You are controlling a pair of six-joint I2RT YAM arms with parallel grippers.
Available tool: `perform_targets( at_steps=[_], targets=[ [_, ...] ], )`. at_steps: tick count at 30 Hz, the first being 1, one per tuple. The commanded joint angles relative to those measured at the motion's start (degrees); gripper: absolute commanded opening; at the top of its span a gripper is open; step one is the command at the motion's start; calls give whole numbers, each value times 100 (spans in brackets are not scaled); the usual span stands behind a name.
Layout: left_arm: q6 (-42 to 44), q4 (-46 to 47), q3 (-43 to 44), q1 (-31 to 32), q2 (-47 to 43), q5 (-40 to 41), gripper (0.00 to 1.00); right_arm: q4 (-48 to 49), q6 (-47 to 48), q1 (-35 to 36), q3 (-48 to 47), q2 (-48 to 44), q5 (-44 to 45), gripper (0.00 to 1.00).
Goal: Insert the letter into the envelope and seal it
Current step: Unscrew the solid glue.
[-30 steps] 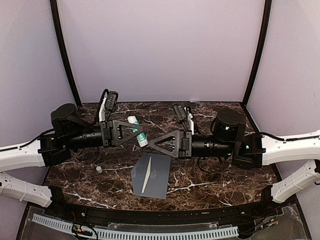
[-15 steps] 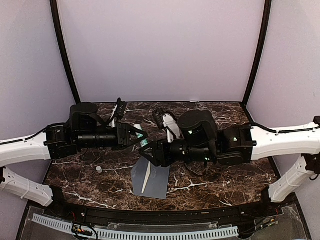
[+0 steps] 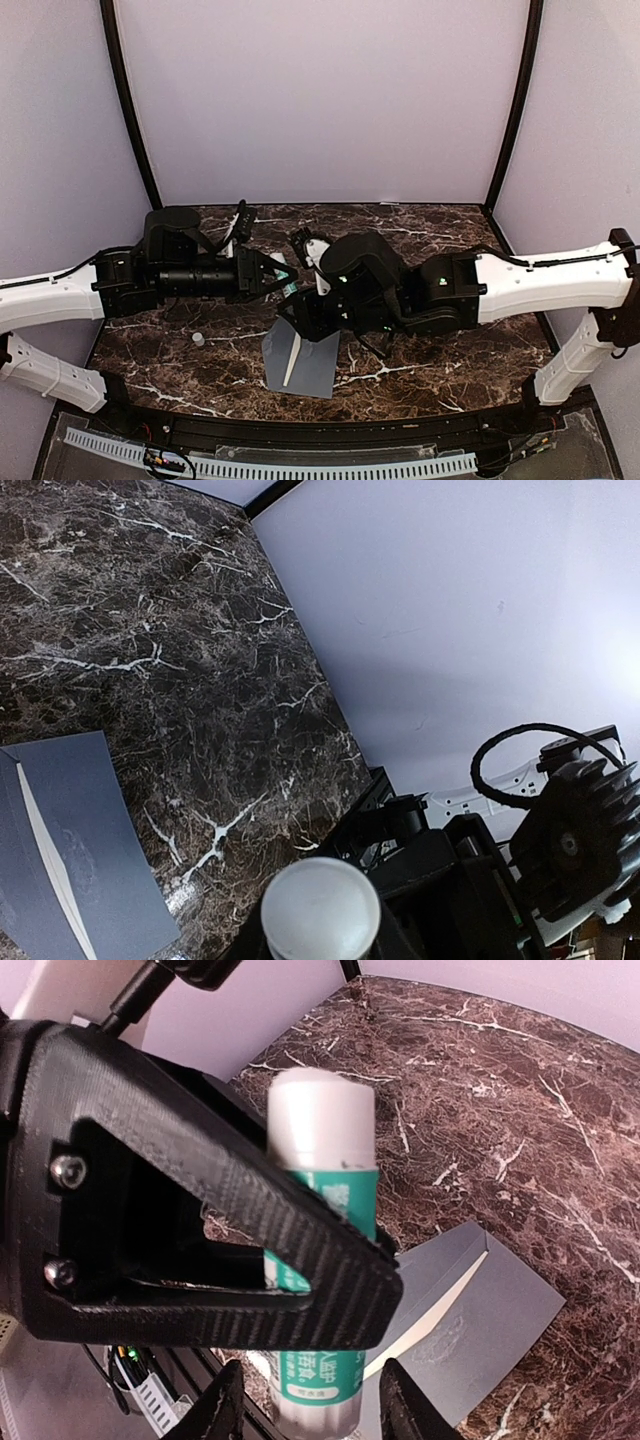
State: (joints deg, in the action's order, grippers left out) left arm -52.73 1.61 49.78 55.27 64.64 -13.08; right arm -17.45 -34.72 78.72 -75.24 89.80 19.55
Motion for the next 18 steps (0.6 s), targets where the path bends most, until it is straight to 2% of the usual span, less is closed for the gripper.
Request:
perform_targets(
  at_steps=[1,12,18],
  targets=[
    [0,175,87,19,-154,-138,0,562,123,46,124,-232,9,40],
    [66,320,48,19,-195,-247,0,581,-9,43,178,-291,-38,14],
    [525,955,-225,20,-353,-619,0,1242,-431,-100,624,-660,-463,8]
  ],
)
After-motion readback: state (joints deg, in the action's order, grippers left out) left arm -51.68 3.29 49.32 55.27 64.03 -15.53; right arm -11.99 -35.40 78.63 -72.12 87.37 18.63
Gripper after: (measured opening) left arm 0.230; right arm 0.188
